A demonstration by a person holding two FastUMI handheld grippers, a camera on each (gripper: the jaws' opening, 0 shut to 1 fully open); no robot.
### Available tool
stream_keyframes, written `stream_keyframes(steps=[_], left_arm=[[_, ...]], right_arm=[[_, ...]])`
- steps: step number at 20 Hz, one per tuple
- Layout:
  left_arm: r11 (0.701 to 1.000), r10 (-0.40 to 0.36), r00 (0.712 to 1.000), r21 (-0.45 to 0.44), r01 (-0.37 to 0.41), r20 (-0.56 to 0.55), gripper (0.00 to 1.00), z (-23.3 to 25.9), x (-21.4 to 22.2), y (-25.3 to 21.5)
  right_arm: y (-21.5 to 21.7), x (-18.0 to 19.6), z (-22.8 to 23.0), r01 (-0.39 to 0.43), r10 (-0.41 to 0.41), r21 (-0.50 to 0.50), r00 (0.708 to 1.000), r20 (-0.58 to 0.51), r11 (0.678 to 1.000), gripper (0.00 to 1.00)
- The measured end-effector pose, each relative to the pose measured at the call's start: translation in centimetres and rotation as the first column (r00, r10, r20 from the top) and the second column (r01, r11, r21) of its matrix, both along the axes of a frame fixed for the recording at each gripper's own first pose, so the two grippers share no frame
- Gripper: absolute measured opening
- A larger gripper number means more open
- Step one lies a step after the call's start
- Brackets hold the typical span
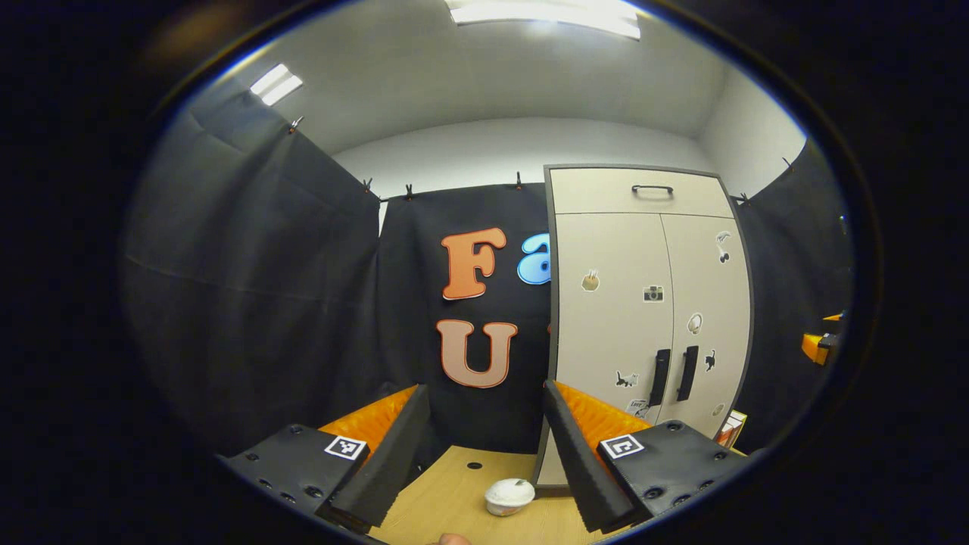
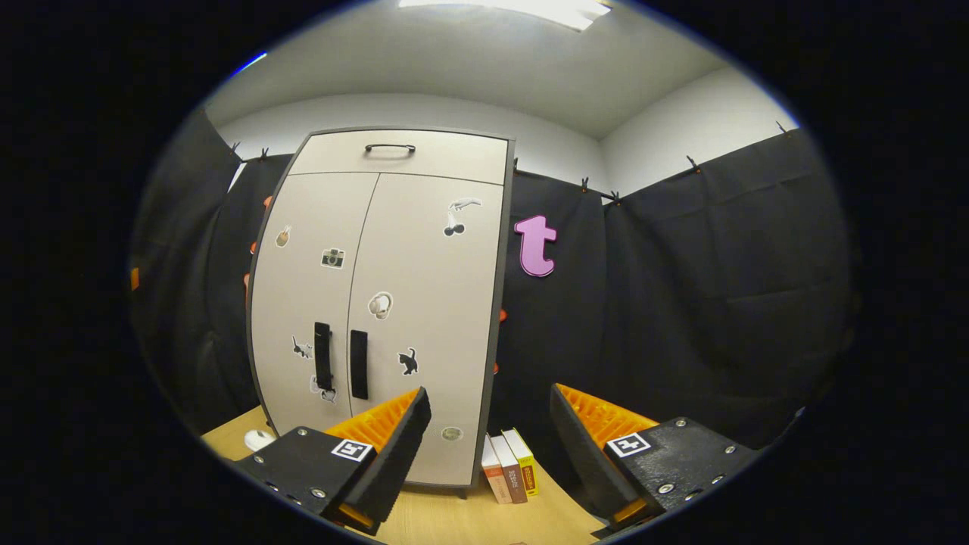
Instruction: Open the right door of the double-door shoe cabinet with the right hand, and open the left door with the left hand.
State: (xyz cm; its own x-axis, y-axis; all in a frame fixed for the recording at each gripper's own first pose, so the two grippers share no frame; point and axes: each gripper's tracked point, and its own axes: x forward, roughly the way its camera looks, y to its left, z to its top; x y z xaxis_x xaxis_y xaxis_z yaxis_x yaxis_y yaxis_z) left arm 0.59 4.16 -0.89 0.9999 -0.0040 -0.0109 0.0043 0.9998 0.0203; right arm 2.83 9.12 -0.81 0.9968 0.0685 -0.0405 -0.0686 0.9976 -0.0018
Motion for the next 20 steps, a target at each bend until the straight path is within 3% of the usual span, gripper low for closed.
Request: stream_keyframes(steps=[1,8,9,10,16,17,20], left_arm=[[1.0,0.003,1.0,0.0,-0.003,-0.001,0.95,-0.1,0.0,0.3],[0.999,0.039,0.999,0.007,-0.039,-0.009,0.96,-0.9,0.5,3.5],[0.999,0.043,0.999,0.005,-0.043,-0.013,0.96,-1.2,0.7,4.0],[0.999,0.047,0.999,0.004,-0.047,-0.016,0.96,-1.4,0.8,4.5],[0.996,0.088,0.996,0.016,-0.087,-0.026,0.96,-2.1,1.0,7.9],[0.996,0.093,0.995,0.018,-0.092,-0.026,0.96,-2.3,1.3,8.3],[0.994,0.106,0.994,0.025,-0.105,-0.032,0.96,-2.7,1.5,9.6]], right_arm=[[0.9,0.4,-0.2,-0.011,0.011,0.002,1.0,-0.006,1.0,0.96],[7.2,3.5,-1.6,-0.07,0.071,0.032,0.997,-0.035,0.997,0.96],[8.1,4.1,-1.7,-0.073,0.074,0.031,0.997,-0.035,0.997,1.0],[8.9,4.6,-1.8,-0.076,0.077,0.033,0.996,-0.035,0.997,0.96],[13.4,8.3,-2.4,-0.08,0.083,0.097,0.996,-0.03,0.992,0.96],[14.1,9.0,-2.5,-0.083,0.087,0.105,0.996,-0.032,0.991,1.0],[16.1,11.0,-2.9,-0.091,0.095,0.094,0.995,-0.036,0.991,0.96]])
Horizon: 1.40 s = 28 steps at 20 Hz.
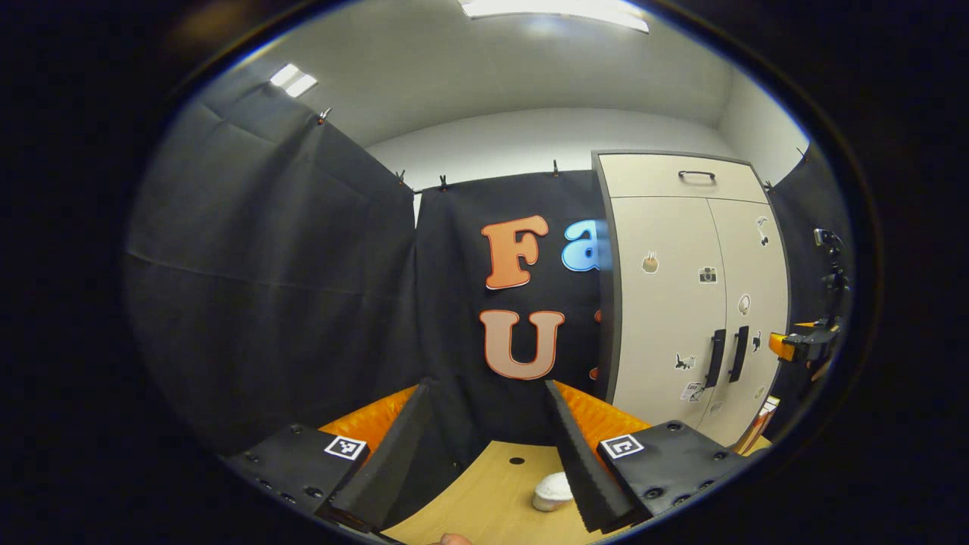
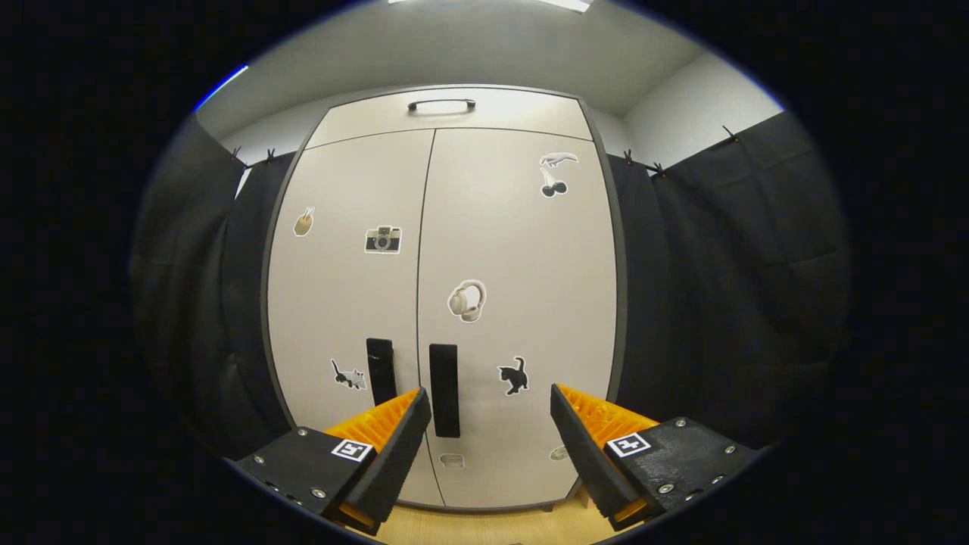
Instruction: Open the right door of the double-door shoe cabinet with the right hand, and open the left door with the left hand.
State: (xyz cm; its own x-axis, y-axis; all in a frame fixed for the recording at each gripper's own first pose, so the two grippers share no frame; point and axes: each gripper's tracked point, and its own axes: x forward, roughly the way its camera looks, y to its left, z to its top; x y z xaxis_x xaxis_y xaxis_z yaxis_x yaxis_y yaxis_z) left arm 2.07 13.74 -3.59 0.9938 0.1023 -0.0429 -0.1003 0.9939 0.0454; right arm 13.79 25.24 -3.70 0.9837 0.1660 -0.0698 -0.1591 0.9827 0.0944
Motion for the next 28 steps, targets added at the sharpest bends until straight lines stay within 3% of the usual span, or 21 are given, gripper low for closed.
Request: stream_keyframes(steps=[9,20,23,28], left_arm=[[0.999,0.039,0.999,0.01,-0.038,-0.023,0.96,-1.3,1.3,4.2],[0.999,0.053,0.998,0.008,-0.052,-0.03,0.96,-2.0,1.9,6.9],[0.999,0.038,0.999,-0.001,-0.038,-0.032,0.96,-2.0,1.8,6.6],[1.0,-0.001,0.999,-0.006,0.001,-0.038,0.96,-2.1,0.7,5.8]], right_arm=[[4.8,6.9,-3.1,0.01,-0.009,0.006,0.998,-0.067,1.0,0.93],[6.2,10.1,-6.1,0.031,-0.027,0.023,0.987,-0.16,0.999,0.38],[6.2,10.0,-6.3,0.033,-0.028,0.029,0.985,-0.17,0.999,0.34],[5.5,8.7,-6.0,0.055,-0.052,0.015,0.987,-0.153,0.998,0.11]])
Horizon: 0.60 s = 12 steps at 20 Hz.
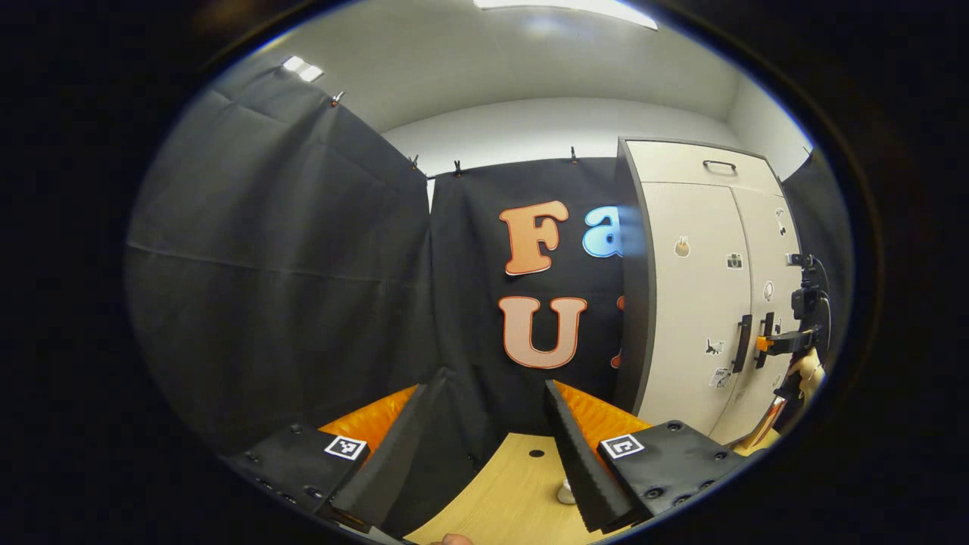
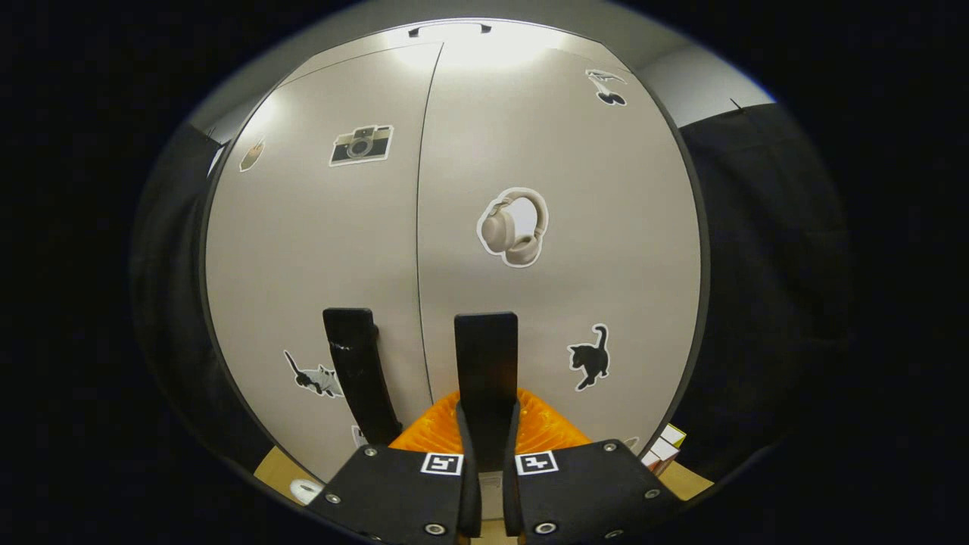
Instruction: Open the right door of the double-door shoe cabinet with the right hand, and open the left door with the left hand.
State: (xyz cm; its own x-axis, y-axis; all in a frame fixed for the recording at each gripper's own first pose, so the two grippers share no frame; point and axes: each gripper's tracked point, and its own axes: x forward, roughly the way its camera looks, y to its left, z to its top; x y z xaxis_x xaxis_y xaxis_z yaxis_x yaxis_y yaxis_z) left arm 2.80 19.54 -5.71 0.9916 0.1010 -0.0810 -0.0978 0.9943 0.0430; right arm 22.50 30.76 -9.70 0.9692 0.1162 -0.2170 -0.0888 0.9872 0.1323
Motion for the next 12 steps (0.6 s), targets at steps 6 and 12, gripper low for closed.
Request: stream_keyframes(steps=[6,12], left_arm=[[1.0,-0.019,1.0,-0.003,0.019,0.009,0.95,0.7,-1.7,0.1],[1.0,-0.01,1.0,-0.006,0.01,0.02,0.95,1.7,-3.3,0.5]], right_arm=[[-1.7,-2.2,0.7,0.012,-0.012,-0.008,1.0,0.015,1.0,0.03],[-3.4,-3.6,0.7,0.036,-0.036,-0.024,0.999,0.008,0.999,0.02]])
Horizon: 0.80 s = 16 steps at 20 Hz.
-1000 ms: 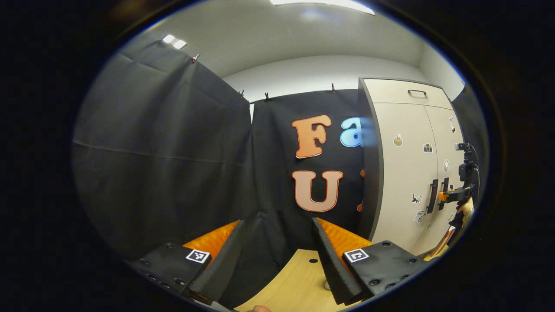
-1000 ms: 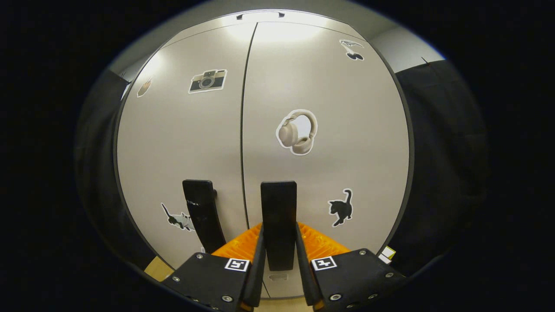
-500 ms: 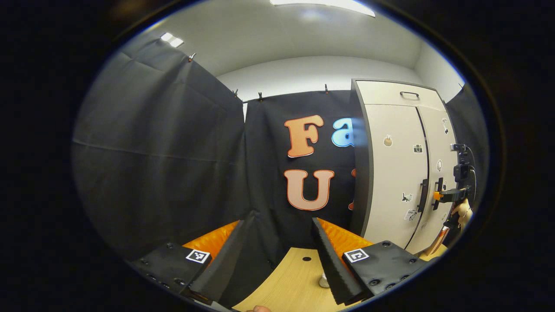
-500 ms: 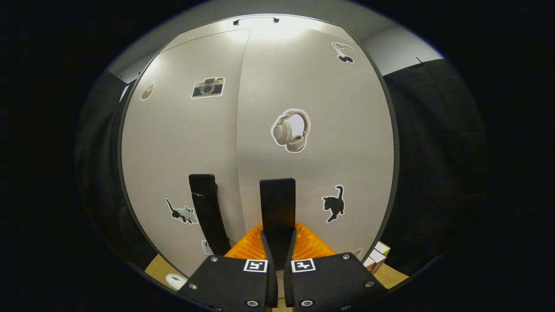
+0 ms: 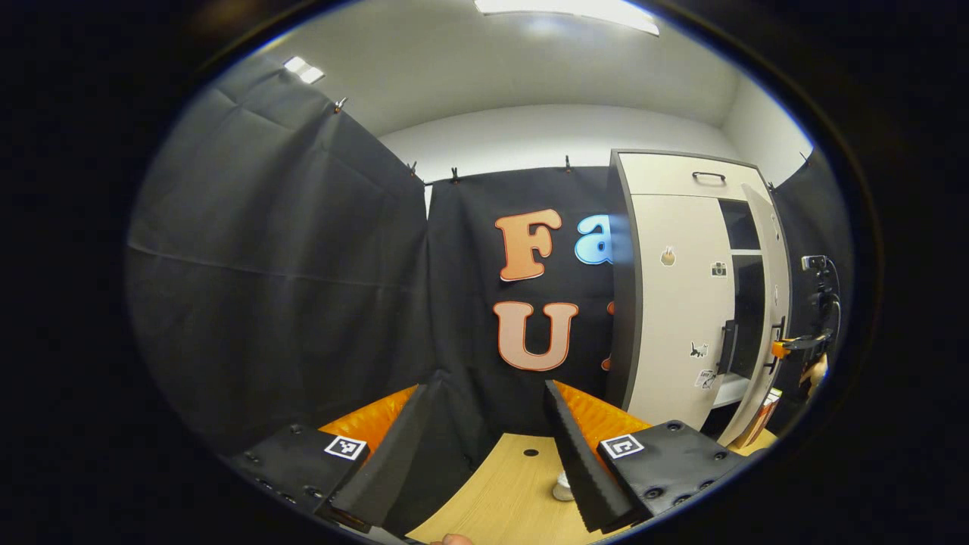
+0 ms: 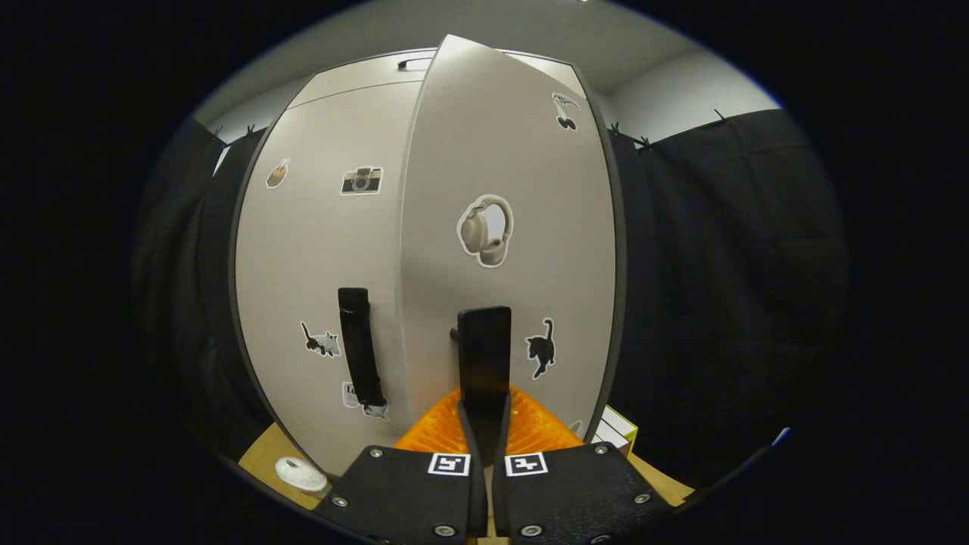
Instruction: Open the right door of the double-door shoe cabinet with the right hand, and open the left door with the left hand.
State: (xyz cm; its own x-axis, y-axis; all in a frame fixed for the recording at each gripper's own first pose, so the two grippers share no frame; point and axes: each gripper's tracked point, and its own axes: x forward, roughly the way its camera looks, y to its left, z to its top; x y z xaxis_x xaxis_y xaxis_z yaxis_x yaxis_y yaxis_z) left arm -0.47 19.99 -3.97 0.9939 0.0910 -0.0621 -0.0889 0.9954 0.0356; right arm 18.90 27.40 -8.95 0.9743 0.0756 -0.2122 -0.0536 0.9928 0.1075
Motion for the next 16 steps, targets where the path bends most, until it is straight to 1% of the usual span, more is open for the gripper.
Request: stream_keyframes(steps=[1,6,10,13,16], left_arm=[[1.0,0.006,1.0,0.007,-0.006,0.0,0.96,0.0,-0.3,0.2],[1.0,0.021,1.0,0.012,-0.021,0.01,0.95,0.6,-0.9,0.4],[1.0,-0.007,1.0,0.016,0.007,0.015,0.96,0.9,-0.3,-1.4],[0.999,-0.036,0.999,0.026,0.035,0.021,0.96,1.0,0.5,-3.0],[0.998,-0.038,0.999,0.041,0.037,0.015,0.95,1.0,1.2,-4.0]], right_arm=[[-0.2,-0.3,0.1,0.005,-0.005,0.002,1.0,0.0,1.0,0.02],[-1.4,-0.6,0.2,0.026,-0.026,-0.018,0.999,0.019,0.999,0.02],[-2.1,-1.0,0.3,0.032,-0.032,-0.008,0.999,0.022,0.999,0.02],[-2.7,-1.2,0.3,0.04,-0.04,-0.02,0.999,0.022,0.999,0.02],[-2.8,-1.4,0.3,0.041,-0.041,-0.009,0.999,0.019,0.999,0.01]])
